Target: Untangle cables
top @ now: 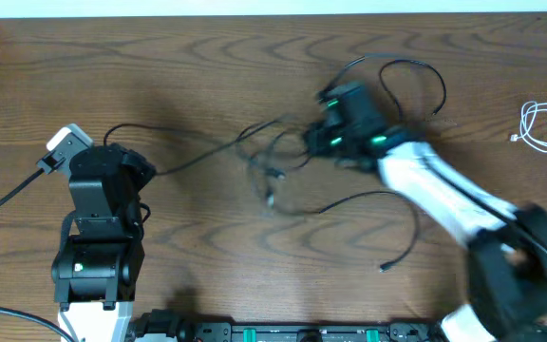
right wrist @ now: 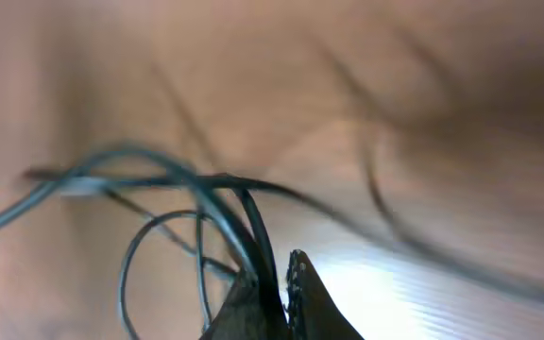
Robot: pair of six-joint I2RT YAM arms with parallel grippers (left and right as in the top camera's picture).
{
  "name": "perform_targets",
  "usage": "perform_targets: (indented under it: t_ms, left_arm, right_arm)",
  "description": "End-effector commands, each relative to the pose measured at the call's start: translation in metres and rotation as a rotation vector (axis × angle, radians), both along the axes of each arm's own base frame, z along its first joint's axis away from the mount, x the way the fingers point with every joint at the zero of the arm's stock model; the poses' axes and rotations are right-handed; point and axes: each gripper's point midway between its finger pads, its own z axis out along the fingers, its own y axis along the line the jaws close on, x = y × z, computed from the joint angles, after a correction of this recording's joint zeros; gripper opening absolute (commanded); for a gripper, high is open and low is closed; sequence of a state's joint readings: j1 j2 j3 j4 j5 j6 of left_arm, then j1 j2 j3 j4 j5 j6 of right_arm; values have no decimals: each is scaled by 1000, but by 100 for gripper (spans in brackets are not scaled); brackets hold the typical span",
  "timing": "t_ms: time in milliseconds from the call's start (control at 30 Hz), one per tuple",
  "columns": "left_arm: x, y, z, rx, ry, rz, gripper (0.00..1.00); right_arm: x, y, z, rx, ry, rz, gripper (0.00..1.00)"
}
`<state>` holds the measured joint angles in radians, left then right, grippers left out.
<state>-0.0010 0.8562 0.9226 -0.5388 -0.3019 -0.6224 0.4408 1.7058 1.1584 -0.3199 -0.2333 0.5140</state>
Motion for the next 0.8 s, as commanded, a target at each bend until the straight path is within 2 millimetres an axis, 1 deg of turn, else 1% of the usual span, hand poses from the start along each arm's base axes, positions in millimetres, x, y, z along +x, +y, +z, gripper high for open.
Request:
perform_targets:
  t_ms: [0, 67, 100, 133, 167, 333, 400, 467, 533, 600, 700, 767]
  left_arm:
    - [-11, 28, 11, 57, -31, 174, 8]
    - [-15, 35, 13, 53, -49, 230, 8]
    - [-17, 38, 14, 54, -55, 253, 8]
    - [-18, 41, 15, 61, -58, 271, 8]
    - [-20, 43, 16, 71, -58, 286, 8]
    - [-35, 66, 22, 139, -57, 416, 8]
    - [-42, 76, 21, 137, -53, 464, 8]
    - [-50, 83, 15, 83, -63, 533, 8]
    - [-56, 85, 5, 13, -64, 577, 8]
    - [-51, 79, -6, -48, -39, 543, 8]
    - [-34, 58, -20, -149, -2, 420, 8]
    - [-20, 39, -30, -224, 32, 306, 7]
  right_arm:
    - [18, -81, 47, -137, -127, -228, 1]
    - [14, -109, 57, -166, -126, -282, 1]
    - [12, -117, 59, -174, -122, -293, 1]
    - [10, -133, 63, -182, -115, -324, 1]
    - [10, -141, 63, -186, -110, -343, 1]
    - [6, -195, 57, -221, -52, -471, 1]
    - [4, -212, 55, -227, -33, -512, 1]
    - [3, -222, 54, -225, -22, -536, 1]
    - [1, -226, 53, -224, -14, -542, 1]
    - [2, -218, 54, -213, -21, -487, 1]
    - [6, -201, 58, -180, -57, -381, 1]
    - [8, -189, 62, -157, -79, -325, 1]
